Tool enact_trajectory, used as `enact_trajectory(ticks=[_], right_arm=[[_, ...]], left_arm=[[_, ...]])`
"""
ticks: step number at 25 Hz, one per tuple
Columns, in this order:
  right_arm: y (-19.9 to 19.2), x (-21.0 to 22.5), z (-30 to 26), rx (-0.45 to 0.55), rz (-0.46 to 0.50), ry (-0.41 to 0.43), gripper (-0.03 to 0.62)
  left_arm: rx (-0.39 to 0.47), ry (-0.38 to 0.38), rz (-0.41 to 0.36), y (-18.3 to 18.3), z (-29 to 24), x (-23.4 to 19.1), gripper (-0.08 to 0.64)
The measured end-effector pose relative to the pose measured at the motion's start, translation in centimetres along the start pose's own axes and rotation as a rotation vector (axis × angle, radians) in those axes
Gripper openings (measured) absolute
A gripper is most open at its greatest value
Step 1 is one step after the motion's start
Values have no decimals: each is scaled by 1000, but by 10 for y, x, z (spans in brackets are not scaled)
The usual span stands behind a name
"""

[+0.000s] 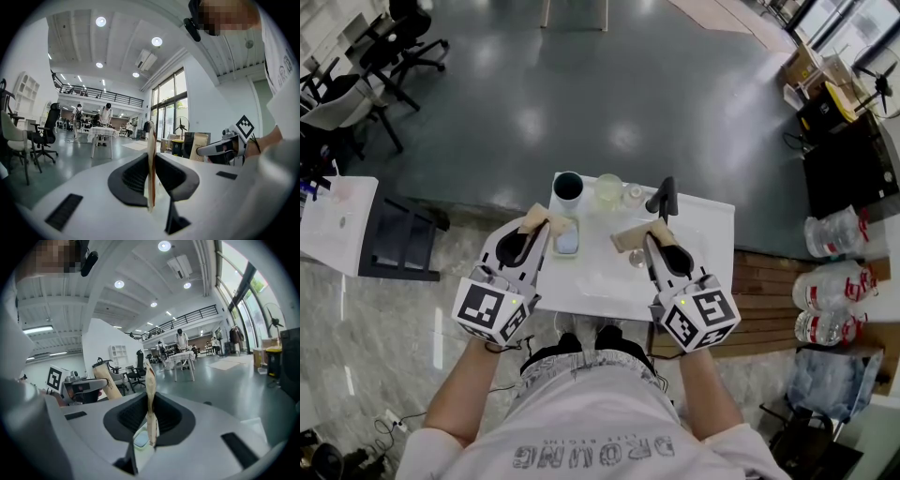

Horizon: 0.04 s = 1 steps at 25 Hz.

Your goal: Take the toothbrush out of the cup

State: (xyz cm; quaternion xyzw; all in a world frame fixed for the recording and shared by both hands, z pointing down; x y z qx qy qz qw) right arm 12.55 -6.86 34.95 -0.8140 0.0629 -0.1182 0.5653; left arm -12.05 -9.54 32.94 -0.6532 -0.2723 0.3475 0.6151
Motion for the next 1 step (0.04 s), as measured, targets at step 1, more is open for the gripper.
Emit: enact_trajectory(ticks=[1], right_arm=[[0, 0, 0, 0, 0, 0, 52]], left_arm=[[1, 0, 0, 0, 0, 0, 61]])
Point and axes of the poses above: the fingertips, and each gripper's own axes: z backward along the fingers, x to its right, y out of its top, the point moved 6 cm from there along z, backward along the fingers, and after that the axes turned 14 degrees about -y, right-handed, at the moved point
